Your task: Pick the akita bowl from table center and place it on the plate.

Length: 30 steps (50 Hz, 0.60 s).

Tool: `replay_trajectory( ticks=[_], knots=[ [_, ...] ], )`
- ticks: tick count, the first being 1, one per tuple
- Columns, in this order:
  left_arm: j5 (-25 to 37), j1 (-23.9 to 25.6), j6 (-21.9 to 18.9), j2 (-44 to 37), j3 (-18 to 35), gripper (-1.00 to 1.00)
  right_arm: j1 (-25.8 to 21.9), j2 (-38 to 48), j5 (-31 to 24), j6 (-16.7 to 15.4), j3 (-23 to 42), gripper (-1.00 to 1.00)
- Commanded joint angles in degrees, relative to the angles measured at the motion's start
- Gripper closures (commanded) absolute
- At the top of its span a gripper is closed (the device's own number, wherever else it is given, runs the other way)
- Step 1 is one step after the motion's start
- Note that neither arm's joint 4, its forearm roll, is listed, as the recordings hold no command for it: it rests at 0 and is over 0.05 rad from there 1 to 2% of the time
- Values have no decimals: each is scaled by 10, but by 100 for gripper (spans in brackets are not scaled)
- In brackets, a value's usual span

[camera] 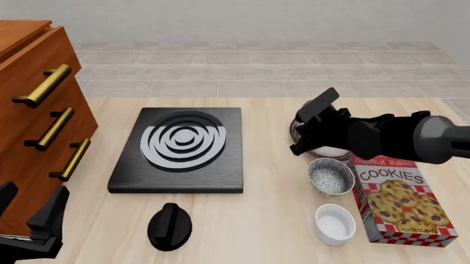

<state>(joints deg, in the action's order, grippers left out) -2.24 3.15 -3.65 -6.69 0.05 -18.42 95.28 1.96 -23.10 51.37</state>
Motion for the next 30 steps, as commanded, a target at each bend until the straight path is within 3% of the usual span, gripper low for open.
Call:
replay_trajectory(
  ticks=[1, 11, 30],
  knots=[
    [0, 0, 0, 0, 0, -100, 26, 14, 4, -6, 18, 100],
    [-2, 0, 1, -2, 0, -100, 52, 24, -17, -25, 41, 100],
    [-1, 1, 0, -3, 0, -100, 82, 67, -19, -7, 78, 100]
  ],
)
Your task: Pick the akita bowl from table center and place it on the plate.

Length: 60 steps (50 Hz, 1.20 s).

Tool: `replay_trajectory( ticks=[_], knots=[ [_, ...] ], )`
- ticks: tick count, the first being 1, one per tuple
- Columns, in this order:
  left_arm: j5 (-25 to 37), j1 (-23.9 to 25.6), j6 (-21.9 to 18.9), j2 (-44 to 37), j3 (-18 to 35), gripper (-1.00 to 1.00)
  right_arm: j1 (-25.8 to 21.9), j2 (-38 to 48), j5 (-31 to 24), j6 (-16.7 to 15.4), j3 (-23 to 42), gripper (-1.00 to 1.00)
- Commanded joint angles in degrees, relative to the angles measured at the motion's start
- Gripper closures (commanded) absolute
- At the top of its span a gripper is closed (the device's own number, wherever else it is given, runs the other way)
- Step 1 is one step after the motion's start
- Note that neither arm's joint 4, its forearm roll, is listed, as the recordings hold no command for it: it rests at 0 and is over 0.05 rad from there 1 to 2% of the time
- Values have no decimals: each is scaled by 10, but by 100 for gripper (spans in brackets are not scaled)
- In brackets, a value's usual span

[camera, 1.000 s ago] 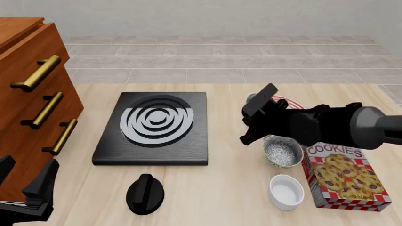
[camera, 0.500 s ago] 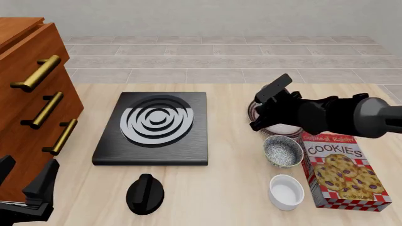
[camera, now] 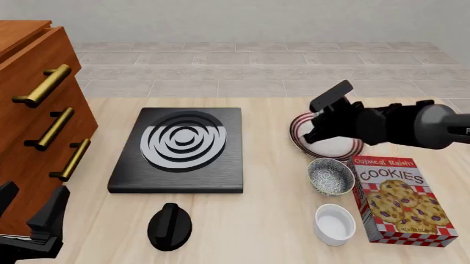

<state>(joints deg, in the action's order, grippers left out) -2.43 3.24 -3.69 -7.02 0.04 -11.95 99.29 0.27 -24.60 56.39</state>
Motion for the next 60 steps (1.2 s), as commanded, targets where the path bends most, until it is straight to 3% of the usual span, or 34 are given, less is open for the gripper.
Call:
replay_trajectory(
  ticks=[1, 16, 36, 44, 60],
  knots=[
    [0, 1, 1, -1, 0, -100, 19, 33, -5, 12, 34, 100],
    [0, -1, 1, 0, 0, -100, 27, 85, -36, 33, 80, 100],
    [-1, 2, 2, -1, 0, -100, 41, 142, -67, 14, 110, 100],
    [-3, 3, 1, -5, 0, -100, 47, 149, -71, -8, 112, 100],
    [-2, 5, 1, -5, 0, -100, 44, 166, -63, -10, 102, 100]
  ],
)
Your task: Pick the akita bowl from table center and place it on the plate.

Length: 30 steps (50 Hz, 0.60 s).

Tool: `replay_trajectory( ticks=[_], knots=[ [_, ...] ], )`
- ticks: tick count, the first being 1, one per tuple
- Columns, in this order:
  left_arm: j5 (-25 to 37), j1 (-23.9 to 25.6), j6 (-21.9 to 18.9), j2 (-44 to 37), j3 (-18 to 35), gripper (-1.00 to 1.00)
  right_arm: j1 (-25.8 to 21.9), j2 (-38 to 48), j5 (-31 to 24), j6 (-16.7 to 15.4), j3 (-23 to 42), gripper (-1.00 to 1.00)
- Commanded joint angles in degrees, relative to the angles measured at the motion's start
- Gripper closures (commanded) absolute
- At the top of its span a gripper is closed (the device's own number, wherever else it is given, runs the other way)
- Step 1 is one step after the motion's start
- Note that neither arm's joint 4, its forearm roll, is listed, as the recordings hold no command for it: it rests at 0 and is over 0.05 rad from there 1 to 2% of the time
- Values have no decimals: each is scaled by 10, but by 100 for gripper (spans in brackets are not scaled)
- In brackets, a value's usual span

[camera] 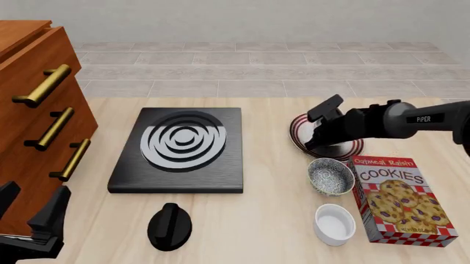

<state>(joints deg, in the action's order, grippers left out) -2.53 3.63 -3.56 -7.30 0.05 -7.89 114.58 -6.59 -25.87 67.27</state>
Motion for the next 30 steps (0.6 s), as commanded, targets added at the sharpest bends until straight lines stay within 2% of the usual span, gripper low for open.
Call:
replay_trajectory(
  ticks=[1, 2, 5, 6, 30],
  knots=[
    [-1, 1, -1, -2, 0, -100, 4, 13, 6, 2, -8, 100],
    [-1, 1, 0, -2, 0, -100, 0, 13, 10, -6, -14, 100],
    [-2, 1, -1, -4, 0, -100, 1, 7, 11, 5, -9, 100],
    [-3, 1, -1, -4, 0, -100, 1, 7, 10, 3, -10, -100],
    [-2, 2, 0, -5, 0, -100, -16, -36, 12, -18, -34, -100]
  ],
)
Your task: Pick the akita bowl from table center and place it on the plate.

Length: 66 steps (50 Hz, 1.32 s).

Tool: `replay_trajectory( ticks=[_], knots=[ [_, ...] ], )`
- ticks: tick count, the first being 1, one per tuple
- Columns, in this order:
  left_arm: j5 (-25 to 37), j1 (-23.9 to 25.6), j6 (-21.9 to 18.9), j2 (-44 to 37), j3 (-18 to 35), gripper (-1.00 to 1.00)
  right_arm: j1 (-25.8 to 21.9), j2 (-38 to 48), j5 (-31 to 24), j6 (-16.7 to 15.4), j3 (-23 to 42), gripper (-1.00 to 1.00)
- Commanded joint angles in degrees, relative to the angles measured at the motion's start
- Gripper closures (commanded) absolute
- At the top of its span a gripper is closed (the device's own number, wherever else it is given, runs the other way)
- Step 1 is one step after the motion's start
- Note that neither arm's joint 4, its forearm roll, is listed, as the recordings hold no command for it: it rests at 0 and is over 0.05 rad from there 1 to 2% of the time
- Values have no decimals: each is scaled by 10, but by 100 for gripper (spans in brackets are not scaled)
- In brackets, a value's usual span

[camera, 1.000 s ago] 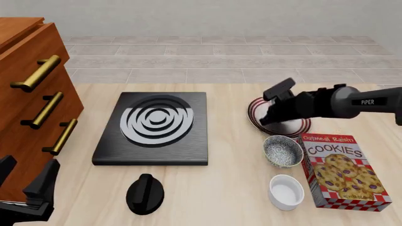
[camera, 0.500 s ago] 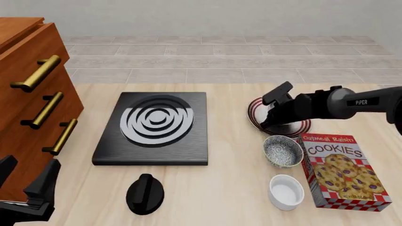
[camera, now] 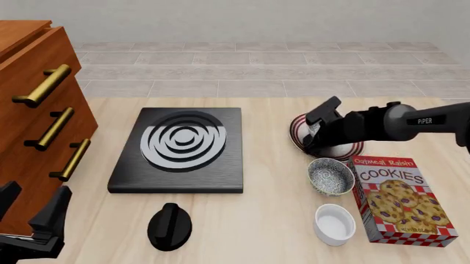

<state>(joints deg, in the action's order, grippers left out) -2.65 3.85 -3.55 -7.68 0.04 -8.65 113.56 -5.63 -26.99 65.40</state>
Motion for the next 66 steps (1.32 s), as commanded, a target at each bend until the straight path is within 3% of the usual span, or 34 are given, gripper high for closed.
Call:
replay_trajectory(
  ticks=[1, 12, 32, 37, 39, 58, 66],
  knots=[
    [-1, 1, 0, -2, 0, -100, -7, -30, 2, -7, -15, -100],
    [3, 1, -1, 2, 0, -100, -6, -85, 5, -34, -53, -100],
    [4, 1, -2, 2, 0, -100, -24, -192, 35, -37, -149, -100],
    [6, 1, -3, 4, 0, -100, -29, -235, 39, -27, -177, -100],
    [3, 0, -3, 2, 0, -100, -38, -258, 39, -10, -187, -100],
    [8, -1, -7, 5, 0, -100, -38, -425, 47, 7, -287, -100],
    [14, 0, -8, 10, 0, -100, -37, -504, 57, 45, -324, -100]
  ],
)
